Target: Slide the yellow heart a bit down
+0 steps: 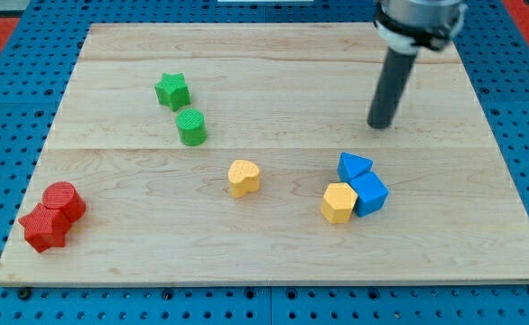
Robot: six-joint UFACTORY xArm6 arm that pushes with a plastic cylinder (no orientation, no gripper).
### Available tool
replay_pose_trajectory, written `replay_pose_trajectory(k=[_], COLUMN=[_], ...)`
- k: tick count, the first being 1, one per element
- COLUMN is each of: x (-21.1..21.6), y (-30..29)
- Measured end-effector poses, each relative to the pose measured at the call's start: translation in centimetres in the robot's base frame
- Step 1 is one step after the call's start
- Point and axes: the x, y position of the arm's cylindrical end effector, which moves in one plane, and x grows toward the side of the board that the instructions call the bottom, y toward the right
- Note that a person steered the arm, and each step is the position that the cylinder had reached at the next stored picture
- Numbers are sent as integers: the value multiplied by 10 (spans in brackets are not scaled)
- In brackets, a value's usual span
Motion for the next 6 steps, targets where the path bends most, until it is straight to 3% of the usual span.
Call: replay_pose_trajectory(k=[3, 5, 6], x=[-75, -60, -14], y=[-128, -166, -144])
